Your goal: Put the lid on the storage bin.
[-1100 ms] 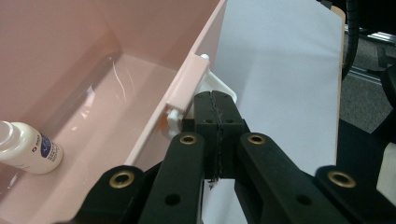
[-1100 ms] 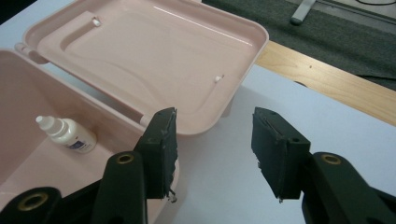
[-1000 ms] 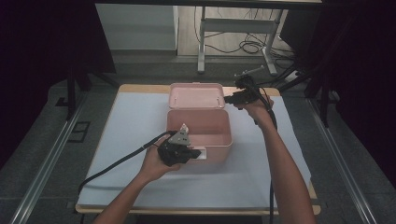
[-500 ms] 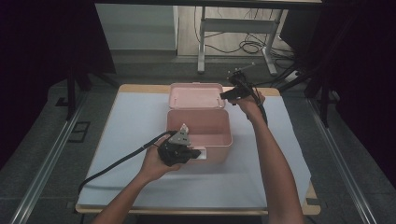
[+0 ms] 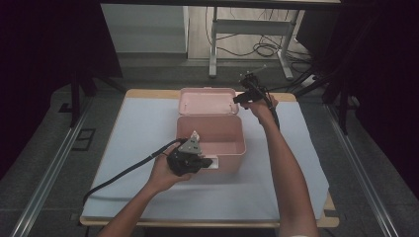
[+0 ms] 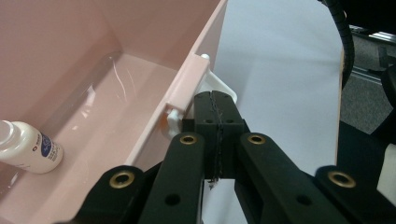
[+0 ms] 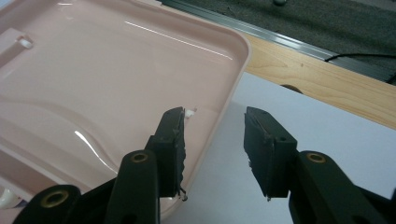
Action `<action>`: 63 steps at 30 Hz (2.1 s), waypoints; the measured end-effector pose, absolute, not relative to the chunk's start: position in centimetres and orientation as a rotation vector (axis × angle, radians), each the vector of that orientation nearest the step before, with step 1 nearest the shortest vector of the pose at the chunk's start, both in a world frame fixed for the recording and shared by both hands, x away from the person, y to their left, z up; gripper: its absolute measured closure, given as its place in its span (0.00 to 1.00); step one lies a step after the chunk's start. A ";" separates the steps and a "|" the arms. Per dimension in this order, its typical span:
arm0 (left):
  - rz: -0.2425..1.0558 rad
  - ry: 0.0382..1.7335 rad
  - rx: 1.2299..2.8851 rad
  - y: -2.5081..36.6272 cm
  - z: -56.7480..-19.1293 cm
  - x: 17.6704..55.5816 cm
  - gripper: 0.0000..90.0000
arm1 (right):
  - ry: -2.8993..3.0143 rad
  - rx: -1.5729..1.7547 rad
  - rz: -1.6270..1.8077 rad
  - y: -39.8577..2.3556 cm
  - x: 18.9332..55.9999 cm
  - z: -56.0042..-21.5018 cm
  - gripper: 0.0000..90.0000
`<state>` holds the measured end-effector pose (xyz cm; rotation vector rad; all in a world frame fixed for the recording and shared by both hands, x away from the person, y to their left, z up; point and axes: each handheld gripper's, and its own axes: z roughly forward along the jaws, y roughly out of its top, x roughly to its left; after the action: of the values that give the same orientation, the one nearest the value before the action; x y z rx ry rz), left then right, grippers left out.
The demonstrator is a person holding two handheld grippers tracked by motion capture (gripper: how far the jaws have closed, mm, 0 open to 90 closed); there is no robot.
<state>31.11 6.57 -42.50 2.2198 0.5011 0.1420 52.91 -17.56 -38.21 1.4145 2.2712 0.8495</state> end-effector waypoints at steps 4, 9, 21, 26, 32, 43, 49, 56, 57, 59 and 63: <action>0.145 0.501 2.220 6.6 -42.5 31.1 1.00 | 2.263 1.423 0.849 -17.6 53.1 -38.3 0.67; 0.146 0.505 2.223 6.5 -42.5 31.1 1.00 | 2.267 1.458 0.841 -17.7 53.8 -38.5 0.69; 0.143 0.500 2.225 6.6 -42.5 31.1 1.00 | 2.270 1.445 0.798 -16.9 55.3 -39.2 0.74; 0.150 0.504 2.229 6.5 -42.4 31.0 1.00 | 2.282 1.470 0.796 -16.7 56.1 -39.6 0.76; 0.182 0.491 2.266 6.3 -42.2 31.0 1.00 | 2.295 1.481 0.749 -16.1 57.0 -40.1 0.79; 0.178 0.492 2.266 6.3 -42.1 31.0 1.00 | 2.308 1.528 0.726 -16.0 58.0 -41.5 0.84; 0.174 0.493 2.259 6.4 -42.2 31.0 1.00 | 2.295 1.584 0.740 -16.1 58.2 -41.6 0.88; 0.173 0.493 2.263 6.3 -42.2 31.0 1.00 | 2.213 1.542 0.746 -15.5 57.3 -40.3 0.91; 0.172 0.494 2.264 6.3 -42.2 31.0 1.00 | 2.204 1.538 0.743 -15.4 57.2 -40.2 0.91; 0.174 0.495 2.260 6.3 -42.2 31.0 1.00 | 2.186 1.531 0.756 -15.4 57.0 -40.0 0.92; 0.173 0.491 2.262 6.3 -42.2 31.0 1.00 | 2.140 1.497 0.778 -15.3 56.4 -39.3 0.93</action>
<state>31.03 6.31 -42.21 2.2619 0.4907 0.1729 56.45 -15.26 -39.32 1.4974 2.1399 0.7780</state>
